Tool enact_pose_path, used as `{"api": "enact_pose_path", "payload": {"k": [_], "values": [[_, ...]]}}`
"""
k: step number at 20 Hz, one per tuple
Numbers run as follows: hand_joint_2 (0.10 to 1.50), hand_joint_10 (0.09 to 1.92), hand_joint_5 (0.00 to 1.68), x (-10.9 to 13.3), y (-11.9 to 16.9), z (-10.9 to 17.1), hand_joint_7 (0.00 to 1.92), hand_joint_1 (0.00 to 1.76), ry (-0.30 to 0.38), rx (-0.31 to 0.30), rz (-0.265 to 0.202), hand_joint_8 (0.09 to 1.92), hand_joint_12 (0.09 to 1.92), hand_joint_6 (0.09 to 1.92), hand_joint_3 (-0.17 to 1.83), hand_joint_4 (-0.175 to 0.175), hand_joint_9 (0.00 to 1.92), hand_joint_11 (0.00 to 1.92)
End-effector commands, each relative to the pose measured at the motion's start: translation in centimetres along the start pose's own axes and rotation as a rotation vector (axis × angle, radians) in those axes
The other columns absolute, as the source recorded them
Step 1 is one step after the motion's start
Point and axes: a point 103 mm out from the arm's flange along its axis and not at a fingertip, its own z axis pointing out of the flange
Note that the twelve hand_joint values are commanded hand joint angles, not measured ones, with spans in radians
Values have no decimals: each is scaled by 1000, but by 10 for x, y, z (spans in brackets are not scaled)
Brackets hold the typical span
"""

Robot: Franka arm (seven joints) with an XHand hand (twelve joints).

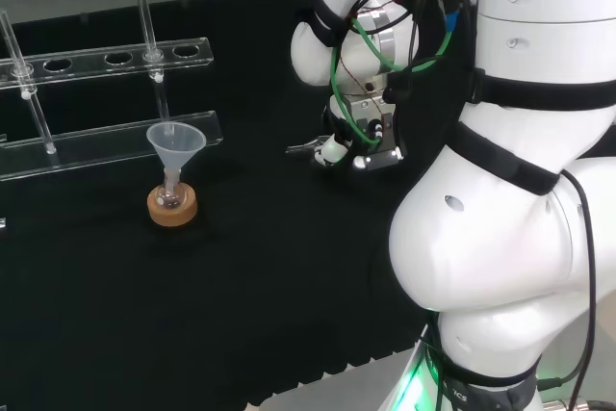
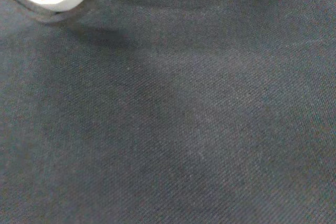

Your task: Pick up the weighing funnel.

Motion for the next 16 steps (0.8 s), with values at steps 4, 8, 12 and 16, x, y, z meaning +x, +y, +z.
{"api": "enact_pose_path", "payload": {"k": [4, 8, 12, 16], "values": [[517, 496, 875, -2, 12, 1, 978, 846, 15, -10, 6, 383, 1392, 160, 545, 98, 659, 0], [520, 429, 983, -3, 17, 0, 1082, 869, 44, -9, 25, 345, 1415, 322, 558, 138, 755, 0], [528, 418, 1053, -3, 21, 1, 1142, 883, 84, -4, 44, 345, 1424, 385, 567, 169, 794, 0], [530, 414, 1104, 0, 23, 2, 1205, 899, 85, -26, 40, 363, 1428, 408, 572, 175, 799, 0]]}}
